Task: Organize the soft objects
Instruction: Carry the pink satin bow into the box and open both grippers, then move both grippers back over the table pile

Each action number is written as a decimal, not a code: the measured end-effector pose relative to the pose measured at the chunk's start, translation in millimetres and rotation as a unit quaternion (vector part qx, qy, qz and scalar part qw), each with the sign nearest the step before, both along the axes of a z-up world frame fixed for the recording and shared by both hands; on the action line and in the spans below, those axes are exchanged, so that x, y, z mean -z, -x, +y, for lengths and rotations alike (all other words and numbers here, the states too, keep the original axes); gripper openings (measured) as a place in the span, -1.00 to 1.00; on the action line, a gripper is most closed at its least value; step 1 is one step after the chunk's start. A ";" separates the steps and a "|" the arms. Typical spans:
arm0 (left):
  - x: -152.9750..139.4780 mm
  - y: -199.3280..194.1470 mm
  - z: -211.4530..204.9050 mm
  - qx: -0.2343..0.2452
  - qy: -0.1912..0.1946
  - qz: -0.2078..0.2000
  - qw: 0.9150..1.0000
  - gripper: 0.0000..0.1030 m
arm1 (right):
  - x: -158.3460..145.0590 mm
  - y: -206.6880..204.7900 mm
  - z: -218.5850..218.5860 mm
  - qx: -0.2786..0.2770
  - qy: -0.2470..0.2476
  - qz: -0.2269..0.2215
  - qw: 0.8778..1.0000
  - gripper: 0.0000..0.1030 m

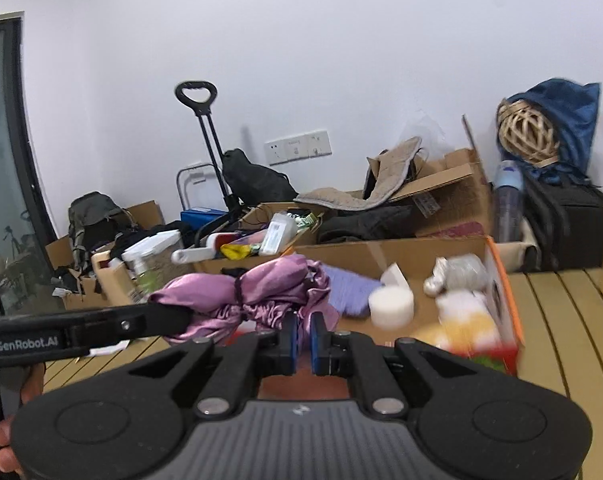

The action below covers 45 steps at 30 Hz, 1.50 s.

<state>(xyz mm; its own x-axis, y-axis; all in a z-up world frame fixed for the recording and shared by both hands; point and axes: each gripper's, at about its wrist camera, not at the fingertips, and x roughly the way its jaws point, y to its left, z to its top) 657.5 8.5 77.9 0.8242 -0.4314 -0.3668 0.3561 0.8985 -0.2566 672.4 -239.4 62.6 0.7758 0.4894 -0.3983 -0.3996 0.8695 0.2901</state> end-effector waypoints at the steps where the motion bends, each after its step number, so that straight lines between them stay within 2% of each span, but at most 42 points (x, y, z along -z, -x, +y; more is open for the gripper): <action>1: 2.4 -15.8 2.4 -0.001 -0.006 0.007 1.000 -0.55 | 2.5 -20.8 2.0 -0.004 -0.008 0.016 1.000 -0.87; 4: 17.3 -53.8 7.0 -0.008 -0.036 0.026 0.999 -0.53 | 18.1 -76.8 12.5 -0.013 -0.013 0.062 0.998 -0.87; 6: 32.5 -74.5 8.4 -0.011 -0.068 0.042 0.997 -0.40 | 31.6 -102.0 22.5 -0.020 -0.002 0.083 0.996 -0.87; 9: 54.9 -93.7 12.0 -0.014 -0.108 0.060 0.992 -0.40 | 53.9 -122.6 39.4 -0.030 0.030 0.104 0.994 -0.87; 12: 65.8 -97.9 19.4 -0.014 -0.116 0.066 0.991 -0.40 | 68.6 -128.4 52.6 -0.037 0.062 0.115 0.991 -0.87; 14: 63.7 -93.3 24.5 -0.011 -0.105 0.062 0.992 -0.34 | 74.1 -127.5 56.2 -0.042 0.073 0.120 0.989 -0.87; 17: 51.6 -79.8 30.4 -0.018 -0.097 0.048 0.994 -0.24 | 75.7 -126.3 59.7 -0.059 0.086 0.144 0.984 -0.71; 21: 15.4 -58.7 32.2 -0.032 -0.106 0.025 0.994 -0.20 | 50.1 -111.7 54.5 -0.067 0.087 0.134 0.985 -0.66; 23: -7.9 -44.1 33.0 -0.039 -0.111 0.010 0.993 -0.07 | 24.1 -97.7 50.0 -0.062 0.093 0.111 0.987 -0.59; 25: -32.7 -24.6 33.2 -0.040 -0.114 -0.011 0.993 0.09 | -5.4 -78.4 43.0 -0.059 0.095 0.089 0.990 -0.44; 26: -45.2 -13.4 33.2 -0.039 -0.118 -0.021 0.992 0.11 | -20.4 -67.2 39.9 -0.058 0.098 0.074 0.991 -0.43; 29: -86.4 26.9 32.3 -0.041 -0.119 -0.059 0.990 0.26 | -69.9 -23.7 31.2 -0.051 0.119 0.025 0.991 -0.34; 31: -109.4 52.0 31.1 -0.041 -0.112 -0.079 0.990 0.42 | -99.7 3.9 23.8 -0.045 0.125 -0.004 0.991 -0.19; 34: -136.3 94.8 29.4 -0.033 -0.096 -0.098 0.990 0.46 | -132.4 46.5 11.1 -0.037 0.125 -0.035 0.991 -0.05; 38: -147.9 148.9 21.5 -0.026 -0.097 -0.112 0.989 0.46 | -152.2 99.2 -2.1 -0.028 0.123 -0.048 0.991 0.01; 39: -147.0 163.7 20.0 -0.025 -0.097 -0.115 0.988 0.52 | -153.5 111.0 -4.0 -0.027 0.123 -0.051 0.991 0.04; 41: -140.0 192.6 19.8 -0.029 -0.089 -0.116 0.989 0.60 | -152.3 139.8 -8.7 -0.025 0.122 -0.057 0.991 0.13; 45: -111.6 244.6 24.3 -0.040 -0.081 -0.100 0.991 0.64 | -132.4 196.9 -19.7 -0.023 0.107 -0.061 0.992 0.29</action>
